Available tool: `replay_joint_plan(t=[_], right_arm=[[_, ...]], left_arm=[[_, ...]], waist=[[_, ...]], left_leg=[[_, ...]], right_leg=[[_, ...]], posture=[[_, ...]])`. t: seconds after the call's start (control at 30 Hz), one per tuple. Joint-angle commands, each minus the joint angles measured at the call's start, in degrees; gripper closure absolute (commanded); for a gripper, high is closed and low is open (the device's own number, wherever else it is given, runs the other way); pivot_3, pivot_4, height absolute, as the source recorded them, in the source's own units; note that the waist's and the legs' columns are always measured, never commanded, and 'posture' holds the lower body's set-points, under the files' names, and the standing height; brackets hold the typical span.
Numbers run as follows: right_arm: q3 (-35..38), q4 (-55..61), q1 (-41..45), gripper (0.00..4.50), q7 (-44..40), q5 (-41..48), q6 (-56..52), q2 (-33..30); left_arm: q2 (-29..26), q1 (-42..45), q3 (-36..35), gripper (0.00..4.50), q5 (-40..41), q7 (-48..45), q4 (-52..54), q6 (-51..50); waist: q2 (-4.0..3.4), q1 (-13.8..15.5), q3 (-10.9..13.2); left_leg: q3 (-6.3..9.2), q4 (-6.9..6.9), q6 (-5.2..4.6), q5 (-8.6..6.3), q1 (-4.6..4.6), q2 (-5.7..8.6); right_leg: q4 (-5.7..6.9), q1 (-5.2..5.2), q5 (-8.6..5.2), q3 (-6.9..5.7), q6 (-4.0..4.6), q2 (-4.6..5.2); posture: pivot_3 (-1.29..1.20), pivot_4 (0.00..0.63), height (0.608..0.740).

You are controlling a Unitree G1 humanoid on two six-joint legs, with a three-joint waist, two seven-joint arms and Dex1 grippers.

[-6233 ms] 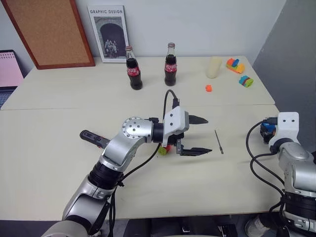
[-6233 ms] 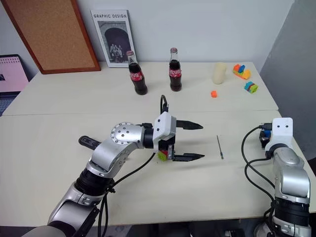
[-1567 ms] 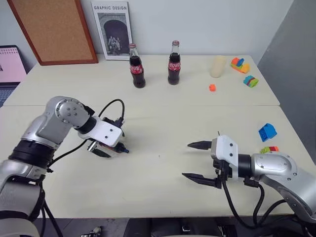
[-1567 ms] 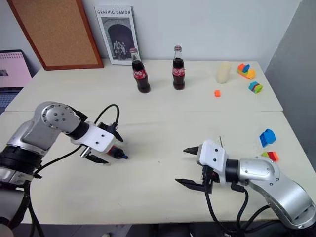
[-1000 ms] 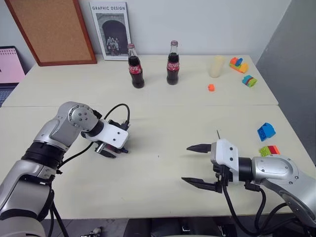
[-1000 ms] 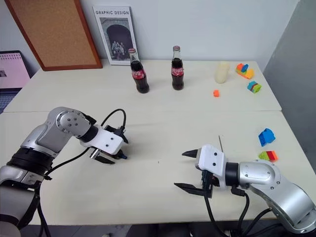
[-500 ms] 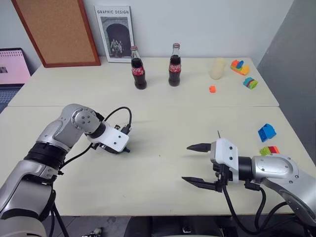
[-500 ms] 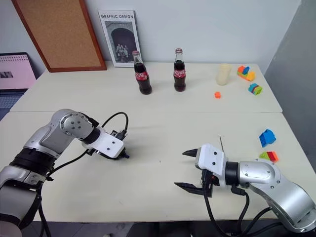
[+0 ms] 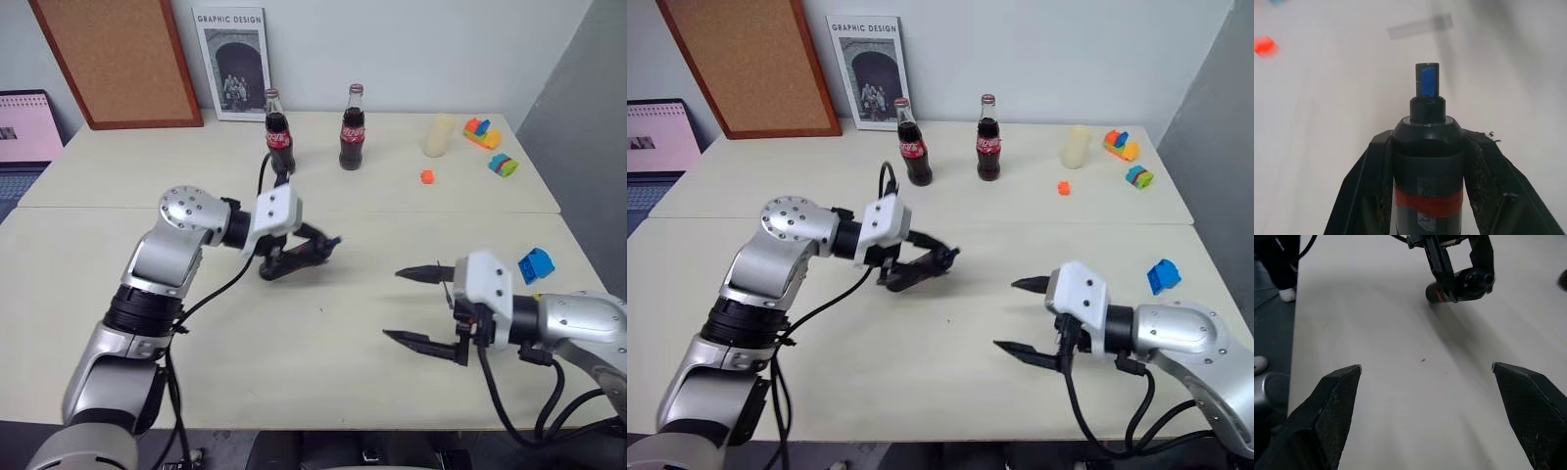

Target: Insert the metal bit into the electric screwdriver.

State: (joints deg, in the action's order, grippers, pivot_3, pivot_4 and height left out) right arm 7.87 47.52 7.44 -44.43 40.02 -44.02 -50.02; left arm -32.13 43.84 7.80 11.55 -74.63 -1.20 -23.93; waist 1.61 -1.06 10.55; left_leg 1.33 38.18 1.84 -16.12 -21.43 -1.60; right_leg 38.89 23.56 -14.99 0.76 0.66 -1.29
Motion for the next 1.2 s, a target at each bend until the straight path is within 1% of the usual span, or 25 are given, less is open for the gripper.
replay_joint_plan(t=[0.03, 0.1, 0.13, 0.2, 0.3, 0.4, 0.47, 0.53, 0.63, 0.77, 1.2], right_arm=[[6.1, 0.4, 2.5, 0.0, 2.3, 5.8, -1.4, 0.1], [7.4, -0.2, 3.6, 0.0, 3.2, 7.4, -1.9, -0.1], [7.8, -0.6, 4.8, 0.0, 3.9, 8.1, -2.2, -0.1], [8.2, -1.4, 6.1, 0.0, 4.8, 9.1, -2.4, -0.1], [7.0, -2.4, 8.5, 0.0, 6.5, 9.8, -2.5, 0.7], [4.6, -2.6, 10.7, 0.0, 7.6, 9.6, -2.7, 1.4], [4.0, -2.8, 11.1, 0.0, 7.6, 9.3, -2.6, 1.2], [3.2, -3.0, 11.5, 0.0, 7.3, 9.1, -2.4, 0.8], [2.4, -3.0, 12.0, 0.0, 7.0, 9.1, -2.3, 0.4], [1.7, -2.7, 12.4, 0.0, 6.9, 9.5, -2.7, 0.2], [1.8, -3.8, 15.3, 0.0, 7.3, 12.7, -4.0, 0.3]], left_arm=[[5.0, 0.6, -5.3, 2.87, 4.1, 10.4, 3.7, -3.4], [7.1, -0.7, -5.7, 2.87, 3.9, 14.1, 4.1, -1.7], [9.5, -2.0, -6.8, 2.87, 4.3, 17.6, 4.3, -1.2], [12.5, -3.6, -7.8, 2.87, 4.8, 22.0, 4.5, -0.1], [16.2, -7.3, -6.2, 2.87, 1.6, 27.6, 4.5, 6.8], [21.6, -10.0, -4.5, 2.87, -0.1, 34.0, 4.3, 10.8], [23.5, -10.2, -3.9, 2.87, -1.2, 36.7, 3.9, 12.4], [25.0, -11.0, -3.5, 2.87, -1.5, 38.9, 3.6, 11.8], [25.1, -13.2, -2.0, 2.87, -2.5, 40.1, 3.7, 12.8], [23.4, -16.0, -1.2, 2.87, -2.5, 39.6, 4.5, 12.7], [18.7, -20.9, -5.4, 2.87, -0.8, 43.2, 8.6, 11.4]], waist=[[0.01, -0.4, 0.0], [0.0, -0.7, 0.0], [0.0, -0.7, 0.0], [0.0, -0.7, 0.0], [0.0, -0.6, 0.0], [0.0, -0.5, 0.0], [0.01, -0.2, 0.0], [0.01, 0.1, 0.0], [0.01, 0.1, 0.0], [0.01, 0.1, 0.0], [0.01, -0.6, 0.0]], left_leg=[[-0.01, -0.01, 0.0, 0.0, -0.02, 0.0], [0.01, -0.06, 0.0, 0.0, 0.0, 0.01], [0.01, -0.07, 0.01, 0.0, 0.04, 0.01], [0.0, -0.12, 0.01, 0.0, 0.19, -0.02], [-0.01, -0.14, 0.01, 0.01, 0.32, -0.03], [-0.01, -0.14, 0.01, 0.01, 0.32, -0.03], [-0.02, -0.13, 0.01, 0.01, 0.29, -0.03], [-0.05, -0.1, 0.01, 0.01, 0.2, 0.02], [-0.06, -0.1, 0.01, 0.01, 0.2, 0.03], [-0.05, -0.12, 0.01, 0.0, 0.23, 0.02], [-0.06, -0.2, 0.01, 0.0, 0.49, 0.0]], right_leg=[[0.02, -0.01, 0.0, 0.04, 0.0, 0.01], [0.07, -0.02, 0.0, 0.08, 0.0, 0.09], [0.1, -0.02, 0.0, 0.07, 0.01, 0.07], [0.12, -0.05, 0.01, 0.06, 0.02, 0.0], [0.13, -0.05, 0.01, 0.07, 0.03, -0.01], [0.1, -0.05, 0.01, 0.14, 0.03, 0.02], [0.08, -0.06, 0.01, 0.16, 0.03, 0.14], [0.04, -0.06, 0.02, 0.12, 0.01, 0.2], [0.01, -0.06, 0.03, 0.2, -0.02, 0.3], [0.02, -0.06, 0.03, 0.18, -0.02, 0.3], [0.05, -0.25, 0.03, 0.16, -0.02, 0.21]], posture=[[0.0, 0.15, 0.74], [0.0, 0.15, 0.74], [0.0, 0.15, 0.74], [0.0, 0.15, 0.74], [0.0, 0.15, 0.74], [0.0, 0.15, 0.74], [0.0, 0.15, 0.74], [0.0, 0.15, 0.74], [0.0, 0.15, 0.74], [0.0, 0.15, 0.74], [0.0, 0.15, 0.74]])
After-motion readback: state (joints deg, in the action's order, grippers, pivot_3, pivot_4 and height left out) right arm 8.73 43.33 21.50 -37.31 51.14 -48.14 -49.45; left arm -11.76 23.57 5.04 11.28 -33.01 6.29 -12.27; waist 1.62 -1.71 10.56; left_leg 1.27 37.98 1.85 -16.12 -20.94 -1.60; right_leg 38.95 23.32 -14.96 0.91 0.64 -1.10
